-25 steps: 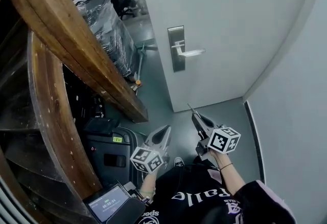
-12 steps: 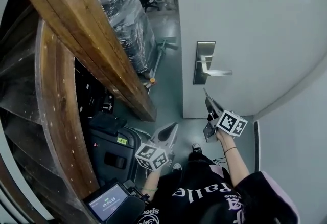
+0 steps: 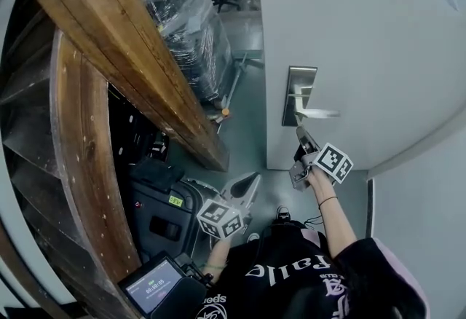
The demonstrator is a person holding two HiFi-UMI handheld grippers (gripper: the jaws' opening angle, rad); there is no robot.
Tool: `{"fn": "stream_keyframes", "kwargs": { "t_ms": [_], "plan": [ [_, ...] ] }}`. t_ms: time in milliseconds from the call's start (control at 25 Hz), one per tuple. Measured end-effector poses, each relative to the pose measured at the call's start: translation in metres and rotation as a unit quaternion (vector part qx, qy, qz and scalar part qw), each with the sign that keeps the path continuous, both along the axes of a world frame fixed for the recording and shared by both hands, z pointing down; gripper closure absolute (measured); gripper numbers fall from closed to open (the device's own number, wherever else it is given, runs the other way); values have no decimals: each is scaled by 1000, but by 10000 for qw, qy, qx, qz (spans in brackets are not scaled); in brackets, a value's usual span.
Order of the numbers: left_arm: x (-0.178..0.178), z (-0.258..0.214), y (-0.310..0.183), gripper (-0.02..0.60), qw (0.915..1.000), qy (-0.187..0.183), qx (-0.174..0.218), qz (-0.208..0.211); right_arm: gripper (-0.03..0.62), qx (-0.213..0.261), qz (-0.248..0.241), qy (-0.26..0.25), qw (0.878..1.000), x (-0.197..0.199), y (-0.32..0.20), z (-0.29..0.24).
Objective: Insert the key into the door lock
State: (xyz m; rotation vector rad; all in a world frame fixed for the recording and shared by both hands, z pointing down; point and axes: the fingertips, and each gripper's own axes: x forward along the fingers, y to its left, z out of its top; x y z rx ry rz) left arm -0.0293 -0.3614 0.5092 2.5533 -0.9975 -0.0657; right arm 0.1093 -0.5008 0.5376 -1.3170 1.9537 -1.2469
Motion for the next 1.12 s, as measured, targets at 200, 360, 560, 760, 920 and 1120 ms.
{"fn": "stream_keyframes", "kwargs": {
  "t_ms": [200,360,560,760,920,1120],
  "plan": [
    [-8,4,-1,577,9999,-73,-63,-57,559,-37,199,-499,9986,-3,-8,3],
    [-21,7,-3,577,9997,-81,-122,-211,559,-51,542,-989,9936,1,-7,1],
    [-27,8,-6,577,9995,-89,-136,-284,560,-16,686,-1023,9924,1,-11,2],
    [-19,11,-5,577,9996,-91,-175,-183,560,-110,869,-1521,9845,-2,-16,5],
    [-13,13,-3,577,9998,-93,-178,-91,559,-163,1202,-2092,9703,2,-16,6],
    [-17,12,-3,577,9996,-118,-179,-171,560,-161,1400,-2211,9650,-2,-20,9]
  ]
}}
